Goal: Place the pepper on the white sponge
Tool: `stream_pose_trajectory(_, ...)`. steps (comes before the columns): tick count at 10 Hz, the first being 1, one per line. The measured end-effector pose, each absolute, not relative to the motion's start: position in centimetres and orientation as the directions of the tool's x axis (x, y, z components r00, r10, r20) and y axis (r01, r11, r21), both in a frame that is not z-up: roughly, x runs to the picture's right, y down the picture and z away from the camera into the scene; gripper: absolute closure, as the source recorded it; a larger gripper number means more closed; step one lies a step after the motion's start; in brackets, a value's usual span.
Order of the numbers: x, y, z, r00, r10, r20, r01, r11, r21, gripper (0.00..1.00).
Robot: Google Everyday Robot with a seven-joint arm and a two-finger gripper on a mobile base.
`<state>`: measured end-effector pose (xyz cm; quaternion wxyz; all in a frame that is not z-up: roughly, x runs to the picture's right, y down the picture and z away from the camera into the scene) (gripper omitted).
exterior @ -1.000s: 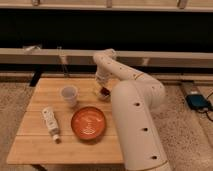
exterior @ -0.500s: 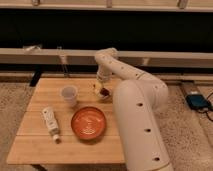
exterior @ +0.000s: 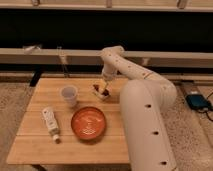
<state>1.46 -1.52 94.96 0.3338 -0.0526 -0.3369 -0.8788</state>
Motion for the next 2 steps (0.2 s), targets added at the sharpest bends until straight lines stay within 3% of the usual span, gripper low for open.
stream_pose_trajectory(2, 1.14, -1.51, 94.96, -0.774, -0.550, 0.315, 0.619, -0.551, 0.559, 0.20)
